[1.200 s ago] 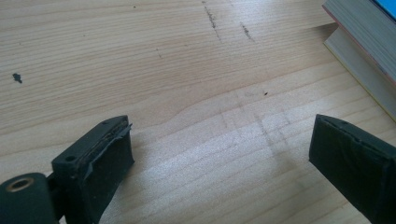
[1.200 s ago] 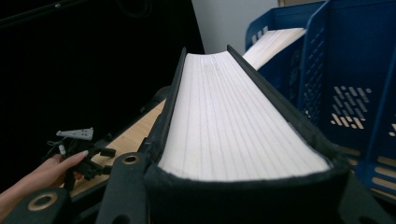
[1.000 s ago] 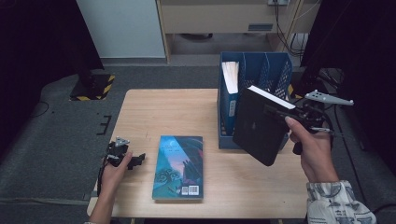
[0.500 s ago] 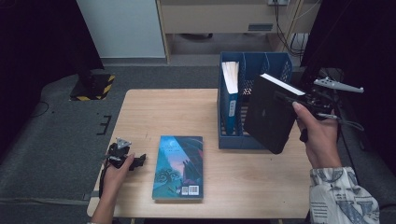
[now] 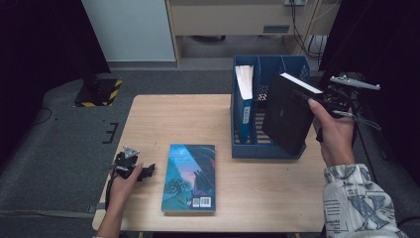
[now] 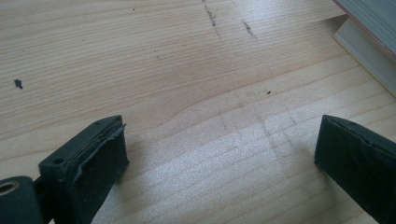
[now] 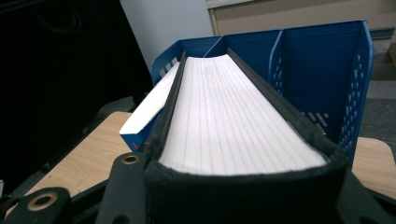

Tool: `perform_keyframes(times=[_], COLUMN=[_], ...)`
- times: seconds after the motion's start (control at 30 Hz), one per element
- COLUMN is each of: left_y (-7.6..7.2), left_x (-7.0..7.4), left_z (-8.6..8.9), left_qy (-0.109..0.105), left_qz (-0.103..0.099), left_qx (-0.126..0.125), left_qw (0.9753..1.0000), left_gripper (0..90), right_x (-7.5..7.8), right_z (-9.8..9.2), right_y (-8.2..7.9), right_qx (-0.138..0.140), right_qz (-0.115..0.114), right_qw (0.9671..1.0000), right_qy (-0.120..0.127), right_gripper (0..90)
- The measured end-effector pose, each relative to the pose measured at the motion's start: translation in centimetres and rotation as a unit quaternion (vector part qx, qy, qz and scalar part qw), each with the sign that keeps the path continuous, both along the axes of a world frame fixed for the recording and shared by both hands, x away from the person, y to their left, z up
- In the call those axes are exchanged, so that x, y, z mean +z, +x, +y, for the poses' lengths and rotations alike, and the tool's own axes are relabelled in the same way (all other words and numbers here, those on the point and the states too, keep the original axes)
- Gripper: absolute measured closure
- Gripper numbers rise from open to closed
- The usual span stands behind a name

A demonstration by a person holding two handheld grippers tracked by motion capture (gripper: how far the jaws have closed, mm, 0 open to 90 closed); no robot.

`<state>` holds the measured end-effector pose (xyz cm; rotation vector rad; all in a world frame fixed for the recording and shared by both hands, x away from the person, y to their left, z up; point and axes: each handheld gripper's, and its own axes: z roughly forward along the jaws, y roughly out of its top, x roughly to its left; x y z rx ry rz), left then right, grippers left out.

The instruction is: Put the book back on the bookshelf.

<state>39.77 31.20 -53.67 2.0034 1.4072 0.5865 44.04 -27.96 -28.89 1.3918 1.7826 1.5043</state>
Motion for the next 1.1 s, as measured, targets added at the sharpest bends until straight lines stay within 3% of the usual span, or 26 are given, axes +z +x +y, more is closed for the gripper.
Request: perform_keyframes(times=[0.67,1.1], left_y=[0.0,0.0], left_x=[0.0,0.0], left_z=[-0.1,-0.1], left_qy=[0.001,0.002], left_qz=[0.001,0.001], left_qx=[-0.002,-0.003], left_qw=[1.0,1.0], left_gripper=[1.3,1.1], right_x=[0.4,0.2], right_z=[-2.5,-3.8], right_y=[-1.1,0.1], right_qx=[-0.04,-0.08], right_qz=[-0.005,0.001], right_qw=[0.9992,0.9964], right_qy=[-0.007,-0.026], right_gripper=[52.7,52.7])
